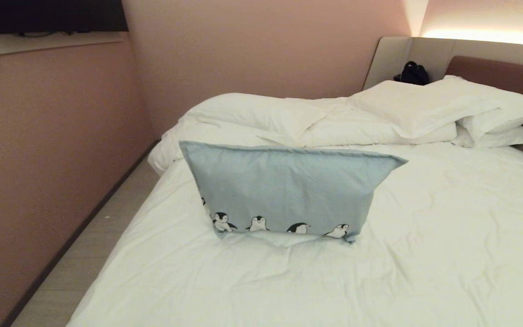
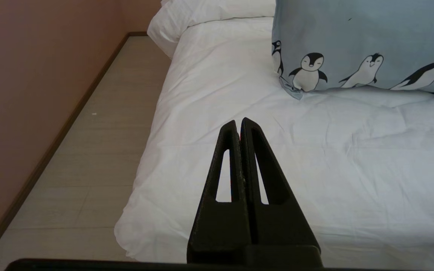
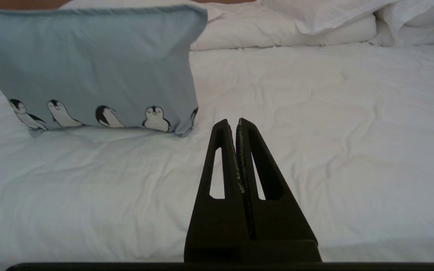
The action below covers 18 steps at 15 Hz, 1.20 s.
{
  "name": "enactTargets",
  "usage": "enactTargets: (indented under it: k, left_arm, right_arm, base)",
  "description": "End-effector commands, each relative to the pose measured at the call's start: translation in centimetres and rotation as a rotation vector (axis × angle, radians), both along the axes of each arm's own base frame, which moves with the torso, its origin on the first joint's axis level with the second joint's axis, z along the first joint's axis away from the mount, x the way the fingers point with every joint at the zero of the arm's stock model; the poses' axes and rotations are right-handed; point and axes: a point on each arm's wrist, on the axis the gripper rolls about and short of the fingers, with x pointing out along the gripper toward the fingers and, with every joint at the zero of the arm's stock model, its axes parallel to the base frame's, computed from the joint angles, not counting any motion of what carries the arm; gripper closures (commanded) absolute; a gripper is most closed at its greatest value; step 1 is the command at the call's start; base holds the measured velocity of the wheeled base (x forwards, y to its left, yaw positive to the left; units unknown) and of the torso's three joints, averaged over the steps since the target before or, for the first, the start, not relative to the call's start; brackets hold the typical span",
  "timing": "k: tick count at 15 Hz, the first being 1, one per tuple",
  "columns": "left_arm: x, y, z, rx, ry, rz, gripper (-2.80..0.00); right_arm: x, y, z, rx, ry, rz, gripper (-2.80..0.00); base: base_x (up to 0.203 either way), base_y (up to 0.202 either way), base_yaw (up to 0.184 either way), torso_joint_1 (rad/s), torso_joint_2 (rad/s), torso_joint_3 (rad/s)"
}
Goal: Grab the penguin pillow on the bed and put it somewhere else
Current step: Pick up the pillow
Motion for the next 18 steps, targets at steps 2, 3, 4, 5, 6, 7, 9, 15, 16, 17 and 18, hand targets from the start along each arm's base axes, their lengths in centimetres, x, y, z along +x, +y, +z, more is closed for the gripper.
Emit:
enactTargets:
  k: [2, 3, 4, 5, 6, 7, 9, 15, 16, 17, 18]
  left_arm:
    - [0.0, 0.0, 0.0, 0.0, -0.001, 0.001, 0.0]
    - [0.0, 0.0, 0.0, 0.0, 0.0, 0.001, 0.0]
    - [0.0, 0.0, 0.0, -0.001, -0.001, 0.001, 0.0]
    - [0.0, 0.0, 0.0, 0.0, 0.001, 0.001, 0.0]
    - [0.0, 0.0, 0.0, 0.0, -0.001, 0.001, 0.0]
    - [0.0, 0.0, 0.0, 0.0, 0.001, 0.001, 0.0]
    - [0.0, 0.0, 0.0, 0.0, 0.0, 0.001, 0.0]
    - [0.0, 0.0, 0.0, 0.0, -0.001, 0.001, 0.0]
    - [0.0, 0.0, 0.0, -0.001, -0.001, 0.001, 0.0]
    - [0.0, 0.0, 0.0, -0.001, -0.001, 0.001, 0.0]
    - [0.0, 0.0, 0.0, 0.0, -0.001, 0.001, 0.0]
  right_arm:
    - [0.7, 0.1, 2.0, 0.0, 0.173, 0.053, 0.0]
    - [1.5, 0.2, 3.1, 0.001, 0.215, 0.074, 0.0]
    - [2.6, 0.2, 4.2, 0.004, 0.262, 0.091, 0.0]
    - [4.3, 0.3, 5.4, 0.011, 0.318, 0.107, 0.0]
    - [6.2, 0.3, 6.6, 0.022, 0.364, 0.12, 0.0]
    - [8.4, 0.4, 7.7, 0.033, 0.397, 0.132, 0.0]
    - [13.4, 0.5, 9.8, 0.052, 0.446, 0.157, 0.0]
    - [29.3, 2.1, 13.5, 0.091, 0.501, 0.236, 0.0]
    - [31.5, 2.8, 13.4, 0.101, 0.511, 0.251, 0.0]
    - [33.8, 3.5, 13.3, 0.115, 0.516, 0.267, 0.0]
    - [35.6, 4.2, 13.0, 0.136, 0.524, 0.279, 0.0]
  base:
    - [0.0, 0.0, 0.0, 0.0, 0.0, 0.0]
    - [0.0, 0.0, 0.0, 0.0, 0.0, 0.0]
    - [0.0, 0.0, 0.0, 0.0, 0.0, 0.0]
    - [0.0, 0.0, 0.0, 0.0, 0.0, 0.0]
    - [0.0, 0.0, 0.0, 0.0, 0.0, 0.0]
    - [0.0, 0.0, 0.0, 0.0, 0.0, 0.0]
    - [0.0, 0.0, 0.0, 0.0, 0.0, 0.0]
    - [0.0, 0.0, 0.0, 0.0, 0.0, 0.0]
    - [0.0, 0.0, 0.0, 0.0, 0.0, 0.0]
    - [0.0, 0.0, 0.0, 0.0, 0.0, 0.0]
    - [0.0, 0.0, 0.0, 0.0, 0.0, 0.0]
